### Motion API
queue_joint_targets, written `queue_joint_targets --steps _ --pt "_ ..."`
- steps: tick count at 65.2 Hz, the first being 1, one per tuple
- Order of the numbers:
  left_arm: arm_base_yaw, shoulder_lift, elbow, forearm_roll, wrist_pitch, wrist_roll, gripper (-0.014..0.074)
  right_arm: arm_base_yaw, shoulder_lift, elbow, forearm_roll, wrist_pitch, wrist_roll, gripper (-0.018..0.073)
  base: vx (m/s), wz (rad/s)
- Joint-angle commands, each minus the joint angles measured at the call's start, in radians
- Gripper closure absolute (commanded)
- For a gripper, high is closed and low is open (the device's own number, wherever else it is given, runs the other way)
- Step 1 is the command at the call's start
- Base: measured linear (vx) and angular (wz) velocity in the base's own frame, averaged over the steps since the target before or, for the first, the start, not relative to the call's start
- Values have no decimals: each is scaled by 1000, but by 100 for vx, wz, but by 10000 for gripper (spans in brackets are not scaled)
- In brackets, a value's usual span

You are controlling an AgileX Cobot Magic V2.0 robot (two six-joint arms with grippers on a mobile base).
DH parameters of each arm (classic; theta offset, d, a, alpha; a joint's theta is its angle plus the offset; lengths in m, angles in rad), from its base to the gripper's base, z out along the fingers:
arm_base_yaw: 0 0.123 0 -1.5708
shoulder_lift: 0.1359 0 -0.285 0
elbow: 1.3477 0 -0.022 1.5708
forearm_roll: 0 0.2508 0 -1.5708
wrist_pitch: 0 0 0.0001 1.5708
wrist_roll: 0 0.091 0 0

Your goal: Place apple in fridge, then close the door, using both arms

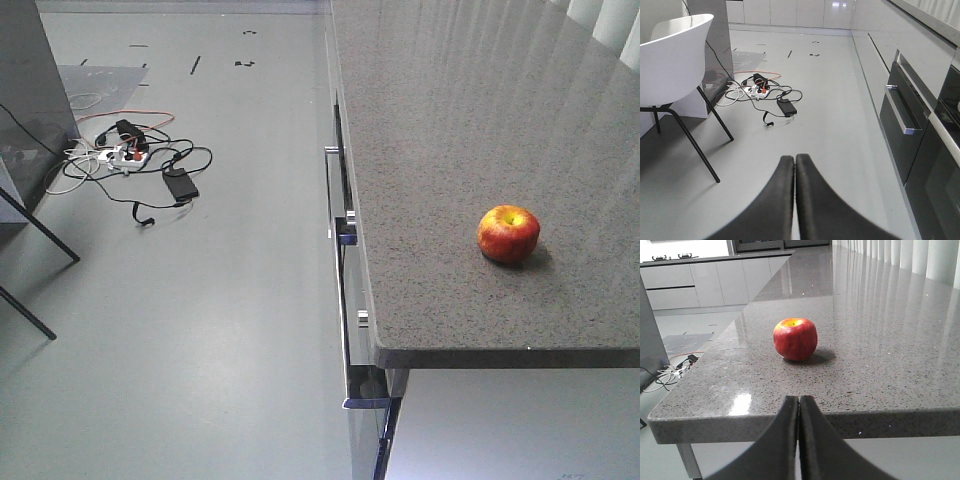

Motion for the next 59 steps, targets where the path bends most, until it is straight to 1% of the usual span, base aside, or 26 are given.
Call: queue_joint_targets --steps 1,8,12,17,20,25,27,31,35,42,46,53,57,59 --pt "-6 -16 15 3 -63 -5 604 -6 -8 9 -3 -75 -4 561 0 0" --pt "-6 -16 15 3 -63 -5 604 -6 -8 9 -2 -90 -2 561 0 0" --pt "-6 -16 15 3 -63 -5 604 -6 -8 9 28 -114 5 561 0 0" --pt "-6 -16 15 3 -63 -5 604 -6 -8 9 115 -157 48 561 0 0" --pt "-6 -16 15 3 -63 -5 604 -6 -8 9 188 -189 68 561 0 0" --pt "-6 -16 15 3 -63 -5 604 -6 -8 9 278 -217 70 561 0 0" --pt "-6 -16 15 3 -63 -5 604 -6 -8 6 294 -219 67 561 0 0" --pt "-6 -16 15 3 -63 -5 604 -6 -8 -11 292 -206 66 561 0 0" --pt "-6 -16 15 3 -63 -5 604 -6 -6 -52 291 -162 59 559 0 0" --pt "-6 -16 15 3 -63 -5 604 -6 11 -161 285 -63 0 542 0 0" --pt "-6 -16 15 3 -63 -5 604 -6 30 -235 284 -7 -42 518 0 0" --pt "-6 -16 15 3 -63 -5 604 -6 76 -354 289 56 -122 433 0 0" --pt "-6 -16 15 3 -63 -5 604 -6 98 -401 307 66 -140 356 0 0" --pt "-6 -16 15 3 -63 -5 604 -6 111 -425 321 66 -141 302 0 0"
